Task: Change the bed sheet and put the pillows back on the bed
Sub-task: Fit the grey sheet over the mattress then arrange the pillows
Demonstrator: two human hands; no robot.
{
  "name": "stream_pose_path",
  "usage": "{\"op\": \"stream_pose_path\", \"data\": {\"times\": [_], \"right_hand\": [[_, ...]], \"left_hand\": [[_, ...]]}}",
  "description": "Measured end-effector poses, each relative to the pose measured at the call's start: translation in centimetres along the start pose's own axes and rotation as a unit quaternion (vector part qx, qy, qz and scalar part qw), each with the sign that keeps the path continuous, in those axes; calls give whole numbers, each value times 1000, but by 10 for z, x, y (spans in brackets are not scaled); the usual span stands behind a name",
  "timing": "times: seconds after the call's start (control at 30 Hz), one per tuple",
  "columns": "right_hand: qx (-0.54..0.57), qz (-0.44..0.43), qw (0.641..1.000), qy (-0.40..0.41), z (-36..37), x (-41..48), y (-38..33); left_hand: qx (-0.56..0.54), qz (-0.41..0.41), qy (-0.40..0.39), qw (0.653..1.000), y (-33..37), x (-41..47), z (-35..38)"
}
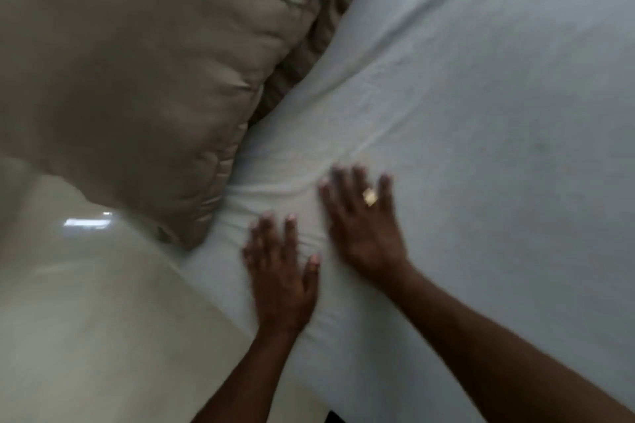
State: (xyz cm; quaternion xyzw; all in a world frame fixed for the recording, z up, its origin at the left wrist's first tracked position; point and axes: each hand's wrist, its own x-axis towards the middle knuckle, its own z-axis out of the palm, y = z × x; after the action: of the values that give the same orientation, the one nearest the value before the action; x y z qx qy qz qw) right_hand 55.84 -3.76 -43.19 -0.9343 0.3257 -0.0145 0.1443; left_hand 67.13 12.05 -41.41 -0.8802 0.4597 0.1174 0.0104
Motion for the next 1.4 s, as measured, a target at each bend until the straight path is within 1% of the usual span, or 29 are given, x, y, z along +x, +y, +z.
{"op": "stream_pose_path", "data": {"times": [0.07,0.13,0.17,0.2,0.27,0.3,0.33,0.37,0.4,0.47,0.53,0.6,0.67,0.77,0.8,0.83,0.9,0.97,1.0,1.03,1.1,1.13,1.17,1.2,1.27,1.3,1.33,1.37,1.4], "right_hand": [[21,-190,979,-66,11,-21,-55],[34,-282,954,-94,9,-15,-59],[35,-279,956,-78,7,1,-48],[38,-243,968,-55,4,21,-38],[24,-95,995,2,-2,68,-14],[11,-16,1000,16,-5,85,-13],[7,24,1000,19,0,94,-30],[7,13,1000,12,9,93,-56],[12,-45,999,-5,22,78,-90],[30,-212,975,-54,43,23,-153],[37,-280,954,-100,51,-23,-183],[25,-313,942,-121,40,-22,-178],[26,-308,943,-120,28,-10,-155],[38,-131,985,-101,13,-17,-117],[32,-105,989,-95,11,-32,-113],[16,-121,988,-98,12,-50,-116],[-3,-232,963,-140,14,-87,-134],[21,-326,931,-160,12,-95,-143],[64,-327,931,-148,11,-87,-143],[122,-292,943,-104,13,-74,-138],[161,-131,978,18,19,-34,-128],[139,-32,989,31,16,-15,-125],[100,43,994,4,19,-1,-133],[65,62,996,-29,20,7,-147],[76,-6,995,-59,19,19,-173],[132,-11,991,-32,12,28,-180],[196,46,979,24,4,48,-183],[271,151,946,94,-9,68,-182],[350,267,882,169,-27,99,-180]], "left_hand": [[24,-117,-9,993,-46,-19,-6],[30,-142,-20,989,-64,-21,-14],[22,-114,-20,993,-66,-18,-18],[13,-73,-15,997,-70,-14,-21],[-3,-35,-4,999,-79,-6,-21],[-16,-65,-3,998,-86,-7,-17],[-34,-126,5,991,-95,-16,-12],[-51,-186,14,981,-102,-25,-7],[-66,-231,18,970,-108,-39,-2],[-67,-257,6,964,-113,-61,3],[-57,-260,-13,964,-117,-76,-2],[-70,-286,1,956,-116,-77,-14],[-78,-266,13,961,-113,-76,-26],[-38,-135,-11,990,-118,-75,-28],[-40,-115,-32,992,-119,-77,-25],[-53,-116,-48,991,-122,-80,-22],[-63,-143,-69,985,-123,-85,-17],[-55,-146,-52,986,-117,-82,-20],[-60,-133,-32,989,-115,-76,-24],[-65,-116,-4,991,-113,-68,-28],[-59,-72,33,995,-121,-52,-34],[-54,-46,42,997,-127,-44,-38],[-53,-26,43,997,-137,-35,-41],[-55,-18,41,997,-145,-30,-44],[-65,-30,59,996,-163,-22,-59],[-77,-38,82,993,-169,-18,-71],[-94,-38,102,990,-179,-8,-89],[-111,-38,121,986,-187,1,-104],[-116,-34,141,982,-199,15,-123]]}}
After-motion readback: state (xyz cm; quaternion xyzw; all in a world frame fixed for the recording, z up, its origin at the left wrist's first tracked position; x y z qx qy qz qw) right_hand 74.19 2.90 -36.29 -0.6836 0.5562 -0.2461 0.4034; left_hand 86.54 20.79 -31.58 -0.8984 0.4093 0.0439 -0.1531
